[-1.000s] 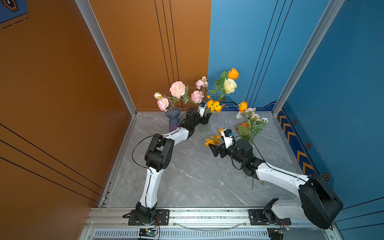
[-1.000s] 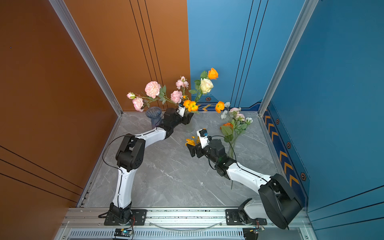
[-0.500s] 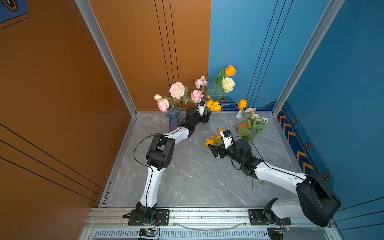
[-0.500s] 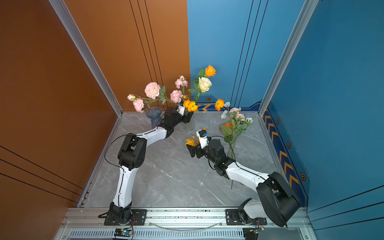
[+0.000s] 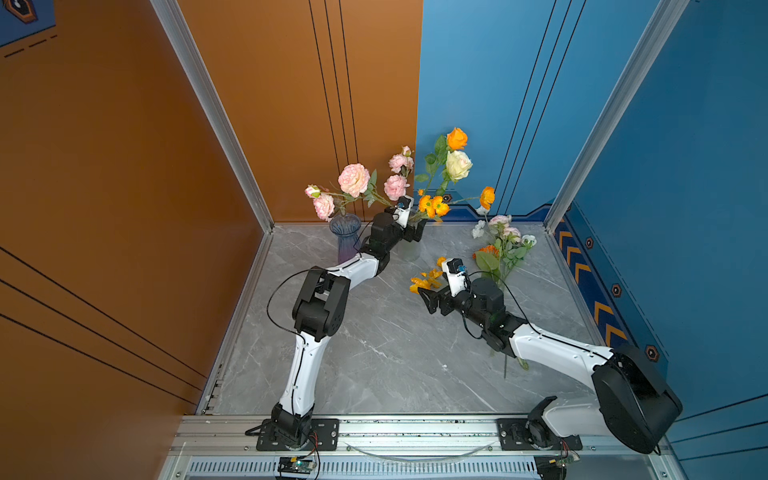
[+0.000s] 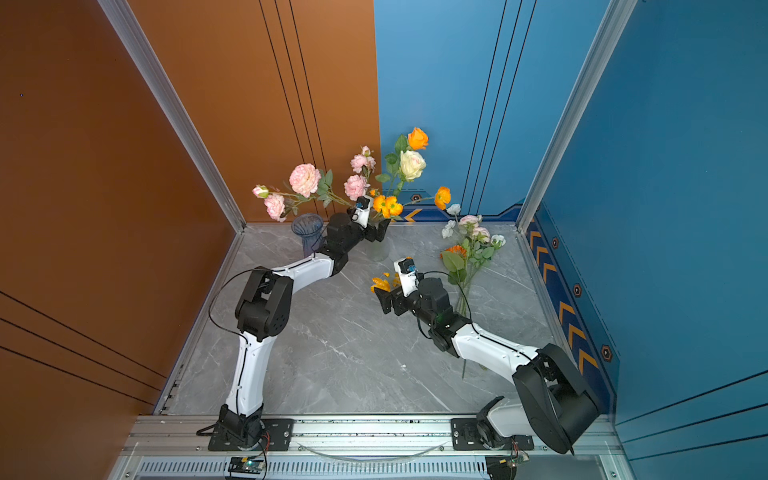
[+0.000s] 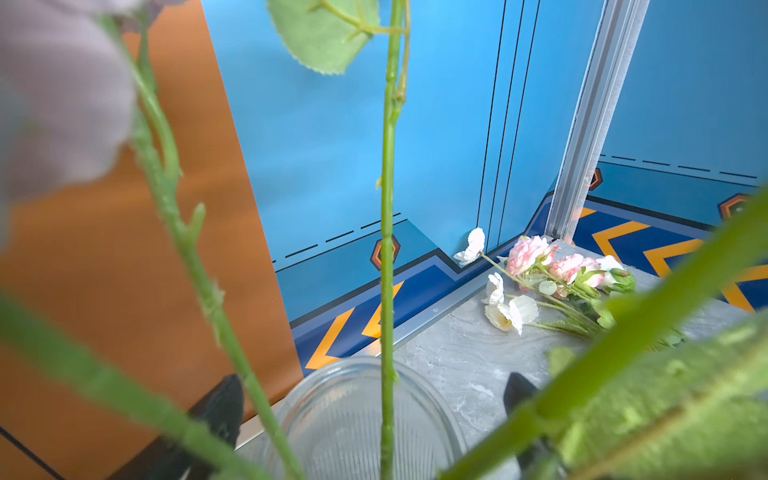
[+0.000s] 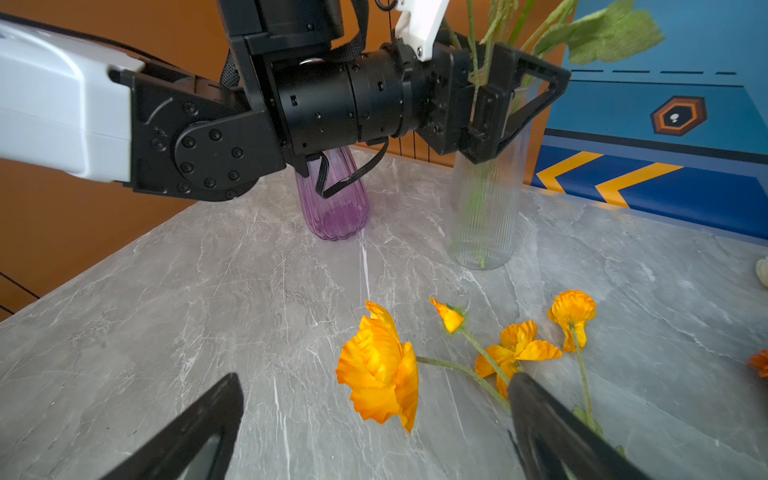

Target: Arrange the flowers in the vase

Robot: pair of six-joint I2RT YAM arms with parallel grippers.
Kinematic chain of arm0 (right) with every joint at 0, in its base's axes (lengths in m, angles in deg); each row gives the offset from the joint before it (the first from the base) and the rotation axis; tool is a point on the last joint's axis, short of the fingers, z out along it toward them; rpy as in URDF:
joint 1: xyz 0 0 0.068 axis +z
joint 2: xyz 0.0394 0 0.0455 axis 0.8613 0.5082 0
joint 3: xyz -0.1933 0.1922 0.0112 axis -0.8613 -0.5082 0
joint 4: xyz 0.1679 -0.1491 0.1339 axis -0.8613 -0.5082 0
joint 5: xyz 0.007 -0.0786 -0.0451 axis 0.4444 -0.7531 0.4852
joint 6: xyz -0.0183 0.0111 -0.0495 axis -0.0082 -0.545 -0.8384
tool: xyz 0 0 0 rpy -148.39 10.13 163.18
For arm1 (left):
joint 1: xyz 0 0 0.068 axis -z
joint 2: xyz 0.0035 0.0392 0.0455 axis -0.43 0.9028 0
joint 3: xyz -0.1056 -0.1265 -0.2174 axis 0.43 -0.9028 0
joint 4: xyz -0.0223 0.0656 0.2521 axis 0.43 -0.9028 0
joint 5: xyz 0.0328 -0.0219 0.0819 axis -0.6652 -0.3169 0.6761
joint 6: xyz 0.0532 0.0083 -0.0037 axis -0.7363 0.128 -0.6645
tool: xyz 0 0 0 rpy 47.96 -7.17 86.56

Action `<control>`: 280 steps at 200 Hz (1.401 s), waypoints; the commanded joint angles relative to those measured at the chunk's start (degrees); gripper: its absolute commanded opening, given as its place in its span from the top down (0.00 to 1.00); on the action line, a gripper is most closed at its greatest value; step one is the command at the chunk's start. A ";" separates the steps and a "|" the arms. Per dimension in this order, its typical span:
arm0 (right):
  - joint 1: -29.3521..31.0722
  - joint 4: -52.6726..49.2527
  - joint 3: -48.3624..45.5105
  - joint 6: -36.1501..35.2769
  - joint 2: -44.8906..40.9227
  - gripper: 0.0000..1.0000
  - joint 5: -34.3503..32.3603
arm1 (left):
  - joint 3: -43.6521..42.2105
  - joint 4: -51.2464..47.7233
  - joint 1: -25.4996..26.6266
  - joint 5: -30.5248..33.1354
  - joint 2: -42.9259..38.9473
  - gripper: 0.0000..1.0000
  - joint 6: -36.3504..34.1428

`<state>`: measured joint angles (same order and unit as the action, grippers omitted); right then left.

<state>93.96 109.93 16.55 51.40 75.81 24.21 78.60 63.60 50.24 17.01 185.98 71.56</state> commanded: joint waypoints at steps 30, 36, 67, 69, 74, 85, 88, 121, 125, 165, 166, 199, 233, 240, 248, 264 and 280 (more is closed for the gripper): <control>-0.30 0.37 -0.35 0.40 -1.74 0.00 0.66 | -6.17 1.13 0.99 3.42 -7.47 0.02 -2.10; -0.39 0.29 -0.41 0.45 -1.87 0.00 0.56 | -7.10 1.13 0.98 3.34 -8.36 0.02 -2.10; -0.87 0.38 -0.85 1.03 -2.85 0.00 0.60 | -12.14 1.37 1.32 3.75 -12.65 0.02 -2.44; -0.91 0.55 -0.93 1.15 -2.83 0.00 0.68 | -12.50 1.36 1.39 3.74 -12.91 0.02 -2.44; -0.97 0.90 -1.10 1.36 -3.02 0.00 0.81 | -13.35 1.52 1.42 3.69 -13.54 0.02 -2.49; -1.18 1.61 -1.64 1.61 -3.52 0.00 1.15 | -15.03 1.59 1.64 3.67 -15.06 0.02 -2.44; -1.17 1.79 -1.83 1.56 -3.61 0.00 1.21 | -15.55 1.55 1.74 3.68 -15.54 0.02 -2.38; -1.37 3.36 -3.17 1.93 -4.95 0.00 0.89 | -23.40 1.49 2.92 6.40 -22.72 0.02 -0.64; -1.38 3.36 -3.18 1.90 -5.12 0.00 0.95 | -24.70 1.51 3.07 6.55 -23.72 0.02 -0.25; -0.68 5.51 -4.48 2.20 -6.51 0.00 0.40 | -37.98 1.20 6.33 8.62 -36.71 0.02 0.11; -0.67 5.53 -4.49 2.23 -6.51 0.00 0.26 | -38.06 1.12 6.47 8.74 -37.00 0.02 0.02; 1.53 1.77 -4.38 -1.23 -9.15 0.00 -5.62 | -48.13 -7.21 8.98 15.80 -49.18 0.02 -2.29; 2.34 8.12 -8.75 -2.20 -9.75 0.00 -8.62 | -55.62 -15.62 7.11 25.32 -59.78 0.02 -2.87; 2.40 9.17 -9.06 -1.98 -9.11 0.00 -8.31 | -57.19 -16.34 6.04 26.73 -61.19 0.02 -2.71; 2.35 9.71 -8.98 -1.90 -8.19 0.00 -7.37 | -58.87 -16.46 4.56 27.64 -62.45 0.02 -2.52; 3.09 10.80 -8.67 -2.11 -6.16 0.00 -5.27 | -61.91 -14.54 1.12 27.86 -63.60 0.02 -2.01; 4.29 11.20 -7.99 -2.76 -4.26 0.00 -4.44 | -64.32 -9.83 -2.69 24.01 -63.19 0.02 -0.89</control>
<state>96.67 117.89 8.28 50.02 69.30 18.20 17.75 51.51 51.82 40.85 122.70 69.68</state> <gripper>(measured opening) 0.999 0.979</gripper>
